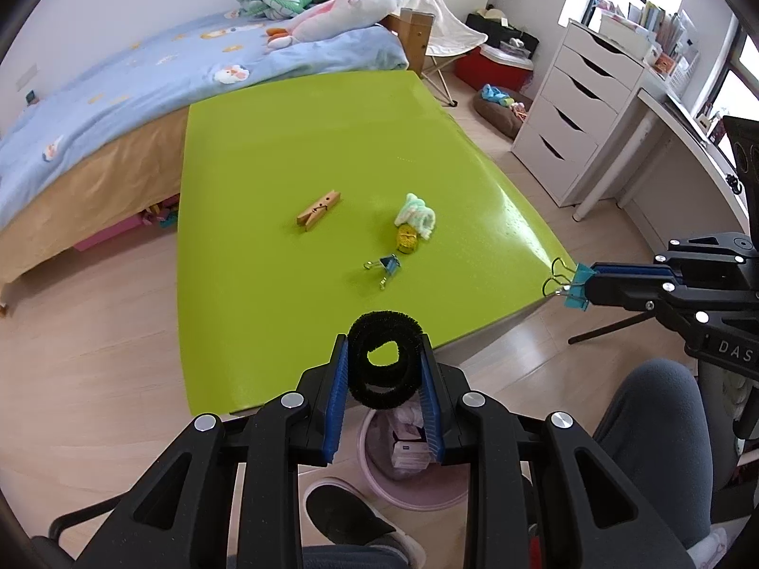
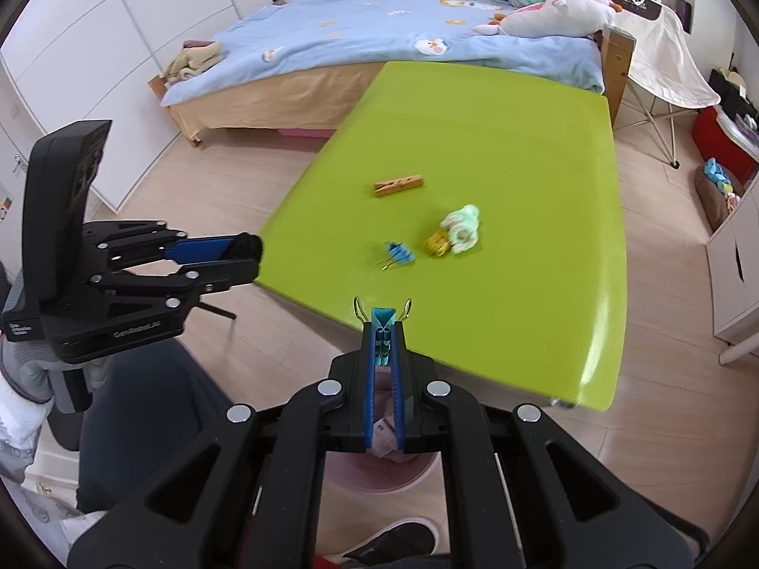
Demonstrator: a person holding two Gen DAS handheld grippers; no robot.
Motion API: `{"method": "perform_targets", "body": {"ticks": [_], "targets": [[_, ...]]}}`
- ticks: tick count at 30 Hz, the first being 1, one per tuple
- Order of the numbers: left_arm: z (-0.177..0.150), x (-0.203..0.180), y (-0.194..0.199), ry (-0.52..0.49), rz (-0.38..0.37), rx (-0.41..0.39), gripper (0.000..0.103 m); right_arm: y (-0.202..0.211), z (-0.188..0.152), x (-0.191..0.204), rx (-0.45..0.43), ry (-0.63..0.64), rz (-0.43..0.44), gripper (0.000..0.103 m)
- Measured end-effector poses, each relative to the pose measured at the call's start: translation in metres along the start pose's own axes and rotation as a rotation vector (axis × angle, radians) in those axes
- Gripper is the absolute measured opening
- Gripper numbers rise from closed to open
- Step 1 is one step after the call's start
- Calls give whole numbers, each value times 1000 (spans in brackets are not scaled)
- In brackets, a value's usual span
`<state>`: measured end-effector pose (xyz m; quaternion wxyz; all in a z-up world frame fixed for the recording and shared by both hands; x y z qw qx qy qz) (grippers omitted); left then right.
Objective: Collect trash
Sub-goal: 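Carry the hair tie and teal clip over the pink wastebasket and open both tools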
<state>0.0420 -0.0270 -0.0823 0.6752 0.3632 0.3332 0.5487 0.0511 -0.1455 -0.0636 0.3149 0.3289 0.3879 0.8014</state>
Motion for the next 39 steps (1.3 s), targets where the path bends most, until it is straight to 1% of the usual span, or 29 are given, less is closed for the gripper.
{"method": "perform_targets", "body": {"ticks": [5,12,17,21,22,23,24,25,26,27,28,33,39], "targets": [[-14,-11,8,-11,-8,1,27,4,-21,11,17,11,7,5],[-32,-16,20,10,-30,0,27,-2,-46,21,59,30,32,5],[-41,-15,24,18,-36,10,27,-8,-54,28,80,32,59,6],[-42,-16,24,15,-38,13,27,-12,-55,30,90,27,76,7],[-43,-17,24,12,-40,13,27,-13,-55,29,92,25,66,15],[-43,-19,24,9,-41,14,27,-13,-55,27,91,20,60,40],[-43,-20,24,4,-44,15,27,-12,-55,24,85,5,59,56],[-42,-21,24,1,-46,15,27,-10,-53,22,73,-12,60,76],[-42,-23,24,-3,-50,15,27,-9,-51,20,67,-22,58,82],[-42,-24,24,-7,-53,16,27,-6,-50,16,58,-37,46,85],[-41,-26,23,-12,-58,16,27,-4,-48,12,48,-52,38,92],[-40,-41,22,-46,-87,20,27,8,-43,-1,14,-93,11,95],[-37,-57,19,-75,-132,24,32,20,-42,-13,-14,-116,-12,96]]}}
Point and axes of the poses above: each gripper's, at about its wrist camera, not at the fingertips, and y roughly against the way its jaws point, x to its left, z to its top, the point moved 9 cm from there along -y, roughly the way its jaws point, and after that the axes turned 7 degrees about -y, right-handed, at the moved point
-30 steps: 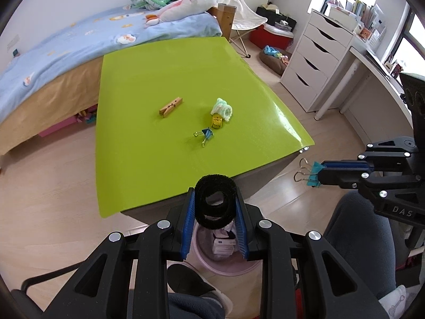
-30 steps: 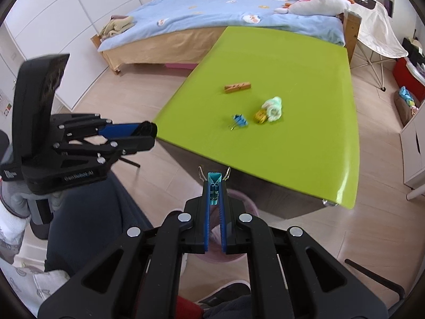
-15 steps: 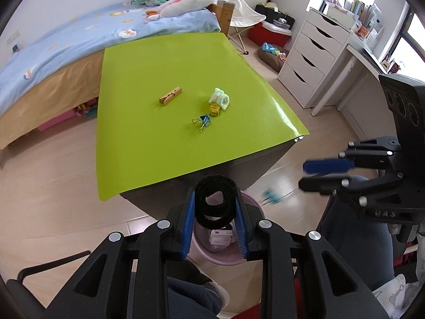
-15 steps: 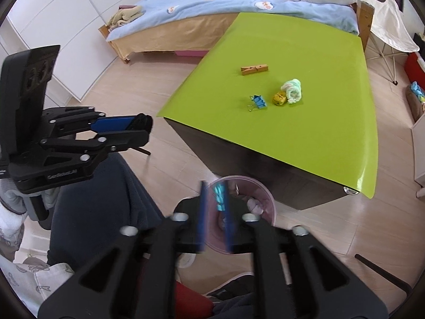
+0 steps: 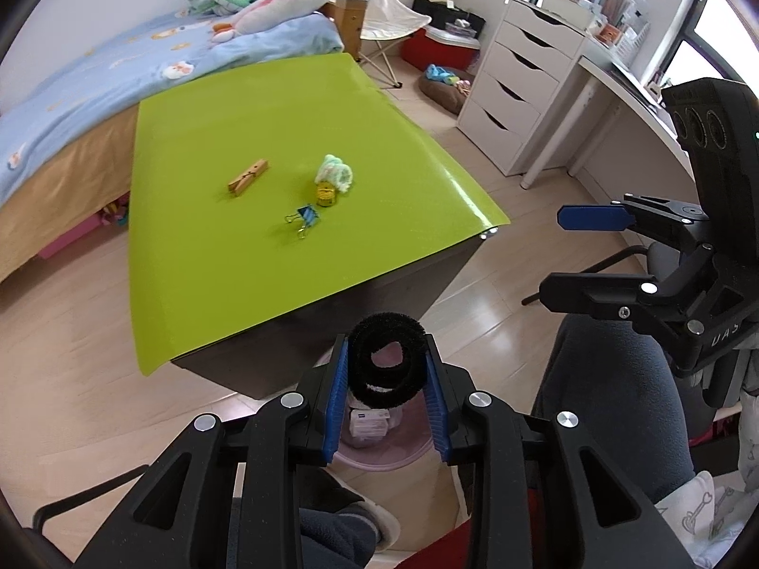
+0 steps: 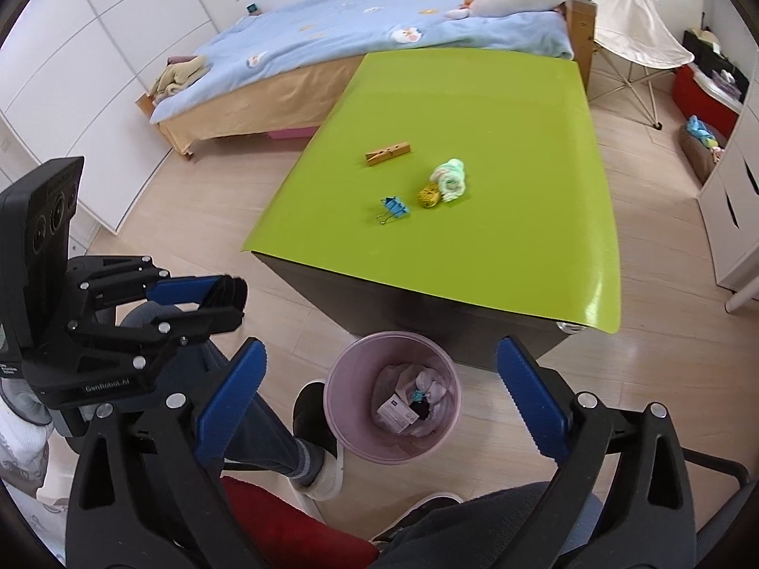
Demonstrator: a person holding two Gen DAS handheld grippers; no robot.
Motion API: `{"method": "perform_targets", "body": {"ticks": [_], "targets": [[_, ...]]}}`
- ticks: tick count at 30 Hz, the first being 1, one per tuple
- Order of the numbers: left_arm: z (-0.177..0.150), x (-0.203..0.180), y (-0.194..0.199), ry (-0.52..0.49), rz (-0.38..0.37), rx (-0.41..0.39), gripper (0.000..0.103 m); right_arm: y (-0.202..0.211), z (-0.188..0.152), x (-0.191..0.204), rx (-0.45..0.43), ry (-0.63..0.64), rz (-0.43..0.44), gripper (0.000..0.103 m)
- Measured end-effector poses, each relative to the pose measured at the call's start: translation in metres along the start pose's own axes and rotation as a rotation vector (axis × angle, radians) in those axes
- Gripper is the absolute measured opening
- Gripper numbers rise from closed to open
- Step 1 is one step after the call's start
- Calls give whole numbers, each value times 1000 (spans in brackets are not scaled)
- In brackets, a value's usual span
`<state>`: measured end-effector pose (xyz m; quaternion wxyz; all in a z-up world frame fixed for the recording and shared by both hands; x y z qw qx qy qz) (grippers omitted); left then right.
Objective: Collect trash
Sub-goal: 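Carry the hair tie and teal clip over the pink wastebasket and open both tools, then reach the right tool to the mint-green yarn bundle and grasp it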
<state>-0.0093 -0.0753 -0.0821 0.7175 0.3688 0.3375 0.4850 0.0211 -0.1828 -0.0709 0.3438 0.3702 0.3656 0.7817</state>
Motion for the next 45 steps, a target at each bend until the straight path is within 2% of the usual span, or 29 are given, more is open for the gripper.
{"method": "perform_targets", "body": {"ticks": [4,6,7,12,19,29,37,45], "targets": [[-1,-2,-4,9,-11,5,51,3,-1,-5,-6,-14,-1,98],[-1,-1,-5,18,-12,4,68,5,-2,-7,-6,-21,0,99],[-1,0,-4,27,-14,-2,80,5,-3,-7,-6,-23,2,99],[0,6,-3,51,-1,-7,94,4,-3,-7,-8,-29,12,100],[0,23,0,92,38,-15,95,3,-4,-5,-5,-30,20,100],[2,37,-1,117,48,-18,96,-2,5,-2,-1,-31,24,100],[9,50,-2,129,61,-31,96,-15,30,-1,5,-40,38,100],[17,64,-2,142,74,-48,96,-46,76,-9,31,-32,15,100]]}}
Point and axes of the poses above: each gripper's, at about its wrist camera, not at the fingertips, and y roughly against the way its jaws point, x to its left, z to its top, the point moved 9 cm from there along -y, roughly the way its jaws point, and after that the axes turned 7 degrees about -y, right-handed, at the moved point
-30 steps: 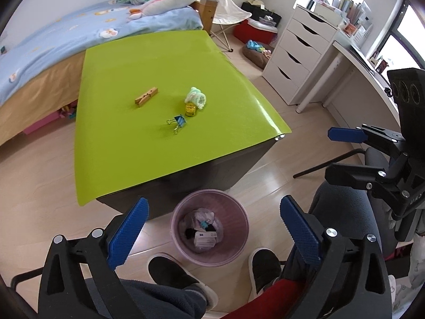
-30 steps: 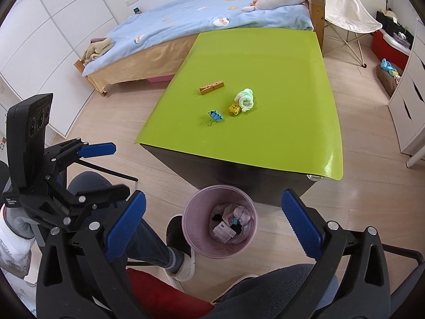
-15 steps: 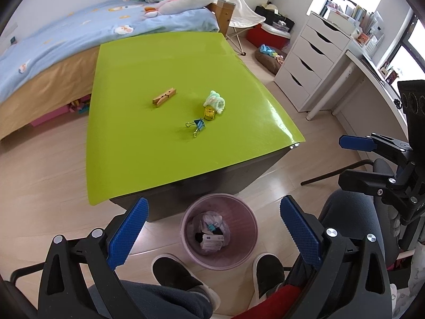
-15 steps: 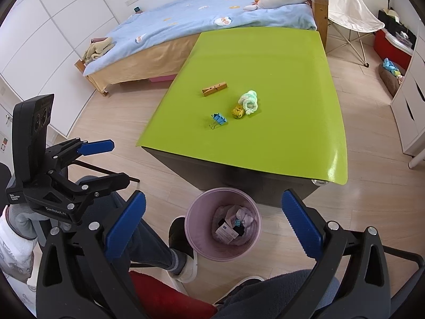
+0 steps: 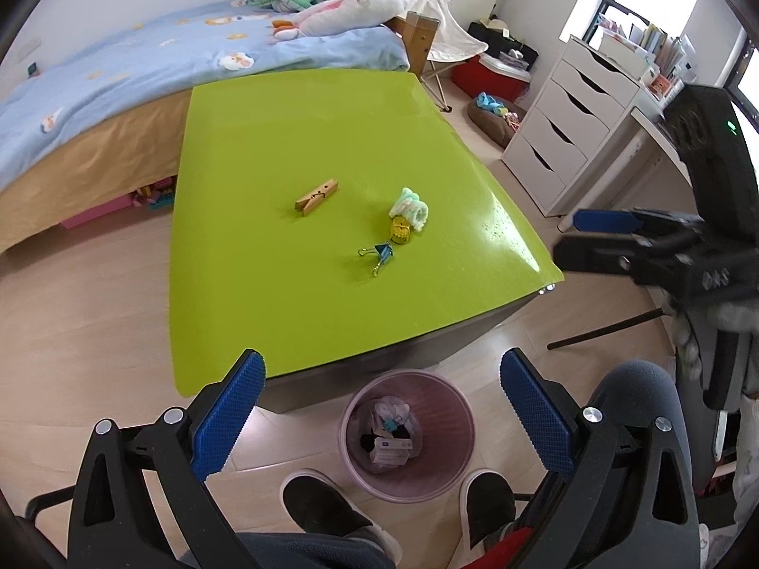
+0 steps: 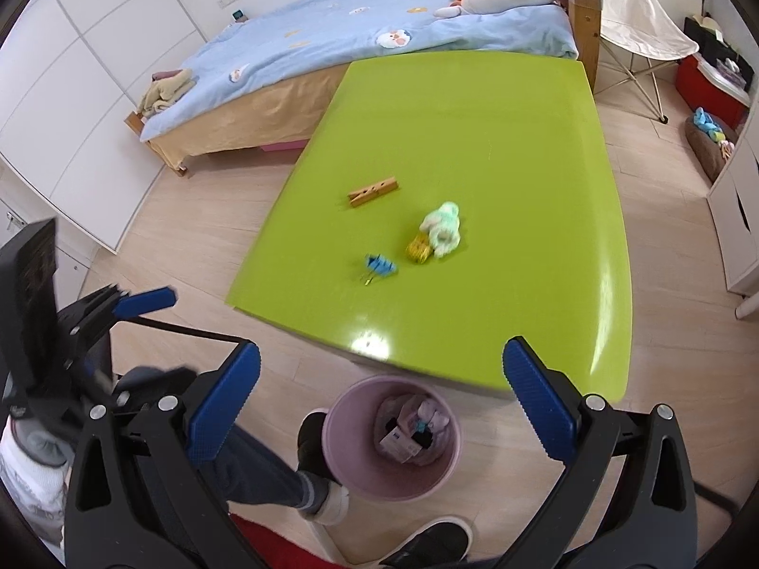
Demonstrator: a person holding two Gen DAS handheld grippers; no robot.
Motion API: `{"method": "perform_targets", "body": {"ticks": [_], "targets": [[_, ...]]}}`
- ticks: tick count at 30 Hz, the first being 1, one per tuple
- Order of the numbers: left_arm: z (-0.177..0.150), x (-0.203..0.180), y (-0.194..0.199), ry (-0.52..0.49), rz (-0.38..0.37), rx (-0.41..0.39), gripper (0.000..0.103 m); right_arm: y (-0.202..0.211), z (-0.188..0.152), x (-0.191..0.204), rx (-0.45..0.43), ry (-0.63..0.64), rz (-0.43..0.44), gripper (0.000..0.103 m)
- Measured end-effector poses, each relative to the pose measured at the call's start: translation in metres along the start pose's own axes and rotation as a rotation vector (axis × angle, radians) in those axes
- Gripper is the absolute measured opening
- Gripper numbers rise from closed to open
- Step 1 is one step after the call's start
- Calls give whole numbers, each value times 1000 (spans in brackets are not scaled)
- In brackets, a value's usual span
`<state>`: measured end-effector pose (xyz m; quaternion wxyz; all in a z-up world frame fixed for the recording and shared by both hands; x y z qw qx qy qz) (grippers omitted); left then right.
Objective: Collect trash
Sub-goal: 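Reach the right tool to the mint-green yarn bundle and grasp it, then lower the left tool onto the wooden clothespin and grasp it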
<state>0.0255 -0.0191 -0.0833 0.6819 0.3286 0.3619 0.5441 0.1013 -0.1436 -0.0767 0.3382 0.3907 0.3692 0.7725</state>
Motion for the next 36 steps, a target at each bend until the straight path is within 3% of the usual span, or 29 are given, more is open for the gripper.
{"method": "perform_targets", "body": {"ticks": [5,12,22,24,25,33,34,36], "targets": [[3,4,-3,6,3,-1,96,-27,40,-8,34,5,-44,100],[5,8,-5,12,4,-2,96,-83,71,-26,159,7,-106,100],[3,11,-4,27,4,-2,96,-148,75,-47,306,-53,-166,99],[3,12,-4,31,3,-2,96,-155,74,-49,310,-67,-165,89],[3,12,-5,32,3,-2,96,-157,74,-50,315,-70,-167,79],[5,15,-10,34,0,3,96,-165,75,-51,325,-73,-171,44],[6,15,-11,33,0,3,96,-164,75,-52,322,-71,-174,34],[10,16,-12,30,0,2,96,-162,75,-53,316,-70,-175,30]]}}
Point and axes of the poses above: each gripper's, at about its wrist camera, not at the fingertips, and y roughly against the way its jaws point, x to its left, z to its top, the point moved 9 cm from there along -y, roughly the way its jaws point, and after that the axes turned 7 degrees about -y, right-handed, at the moved point
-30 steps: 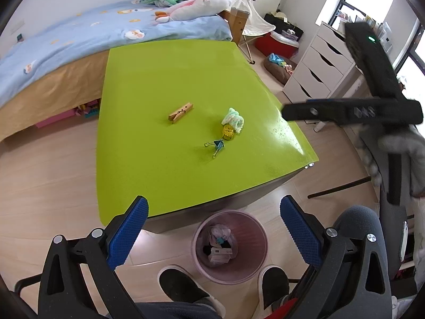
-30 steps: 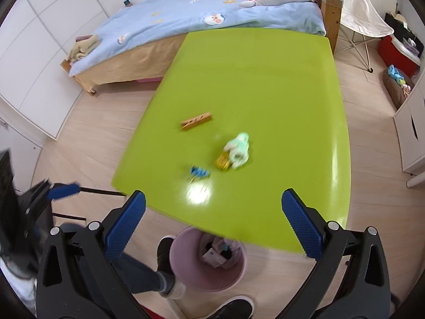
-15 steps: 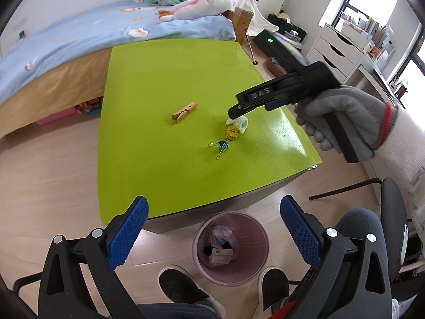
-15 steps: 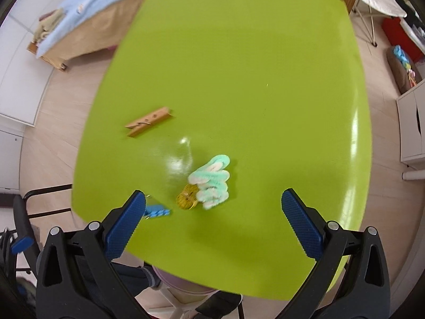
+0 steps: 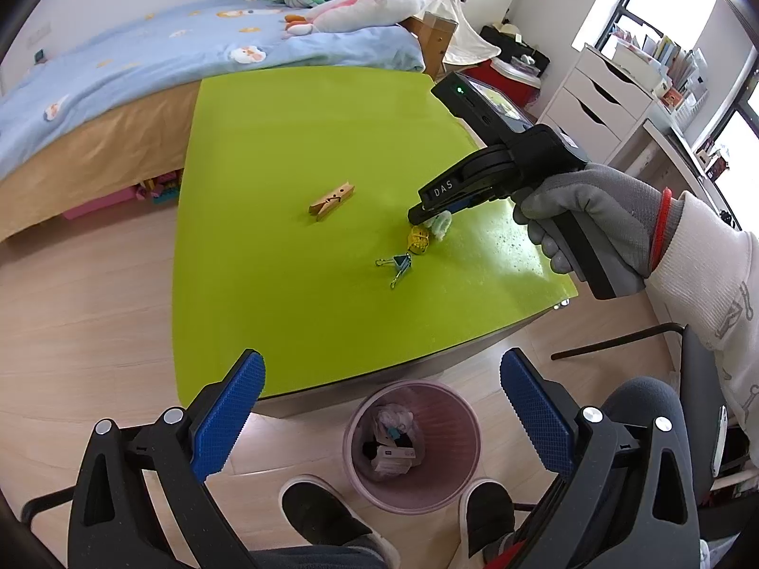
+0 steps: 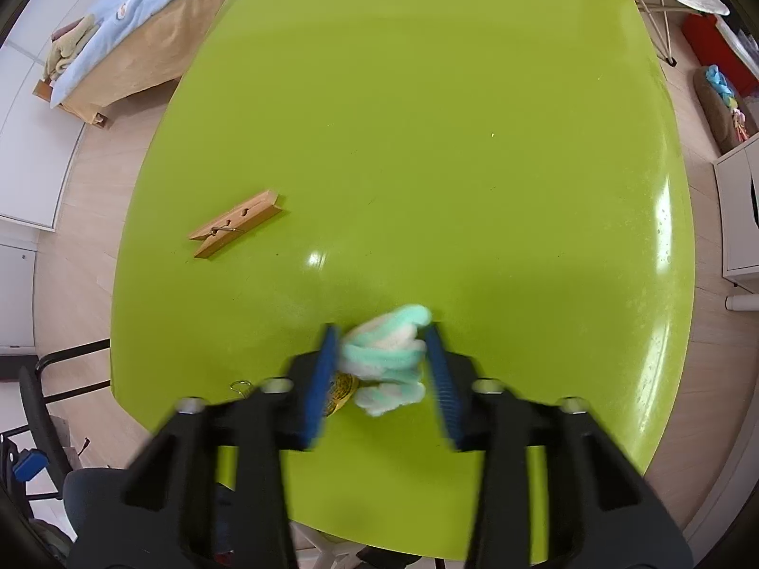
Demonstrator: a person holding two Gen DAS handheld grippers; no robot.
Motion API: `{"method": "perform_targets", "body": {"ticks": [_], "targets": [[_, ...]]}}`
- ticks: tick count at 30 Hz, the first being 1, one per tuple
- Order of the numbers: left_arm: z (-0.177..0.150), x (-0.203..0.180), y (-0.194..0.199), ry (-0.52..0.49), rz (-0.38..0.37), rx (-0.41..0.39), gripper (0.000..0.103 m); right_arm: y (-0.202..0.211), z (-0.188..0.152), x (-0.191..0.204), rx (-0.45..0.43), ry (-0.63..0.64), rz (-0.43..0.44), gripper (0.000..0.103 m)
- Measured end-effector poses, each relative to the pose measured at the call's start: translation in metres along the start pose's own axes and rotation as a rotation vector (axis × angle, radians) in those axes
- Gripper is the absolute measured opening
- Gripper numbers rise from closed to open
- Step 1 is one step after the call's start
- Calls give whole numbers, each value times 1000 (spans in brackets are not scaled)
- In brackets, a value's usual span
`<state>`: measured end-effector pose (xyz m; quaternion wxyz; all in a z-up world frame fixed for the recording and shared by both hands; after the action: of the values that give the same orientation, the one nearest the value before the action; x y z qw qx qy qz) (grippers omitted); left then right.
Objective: Collect trash
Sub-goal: 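Lower the left tool onto the wooden clothespin and grasp it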
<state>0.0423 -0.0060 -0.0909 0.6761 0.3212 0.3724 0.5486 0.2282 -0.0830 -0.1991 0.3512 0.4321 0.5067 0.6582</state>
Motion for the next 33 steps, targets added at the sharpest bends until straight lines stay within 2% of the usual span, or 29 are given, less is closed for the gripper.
{"method": "perform_targets", "body": {"ticks": [8,18,24,31,33], "targets": [[20,3,-13,-31,3,4,96,21,-4,-8,-48,-7,34,28],[72,26,-49,-100,29,44,96,52,-27,-14,-71,5,83,28],[97,41,-87,-157,54,120,96,62,-31,-16,-76,1,96,28],[110,52,-135,-207,66,230,95,69,-36,-18,-80,-3,97,28],[109,55,-149,-212,71,261,87,71,-38,-18,-82,-3,94,28]]}}
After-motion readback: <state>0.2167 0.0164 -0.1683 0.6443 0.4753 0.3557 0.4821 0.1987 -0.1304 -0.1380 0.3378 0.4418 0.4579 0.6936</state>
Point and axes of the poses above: each gripper's, at about its wrist camera, not at the fingertips, and y roughly against the way its jaws point, x to its left, z to its top, the point moved 9 cm from there along -y, roughly the way its jaws point, and after that the axes turned 7 degrees about -y, right-handed, at the moved point
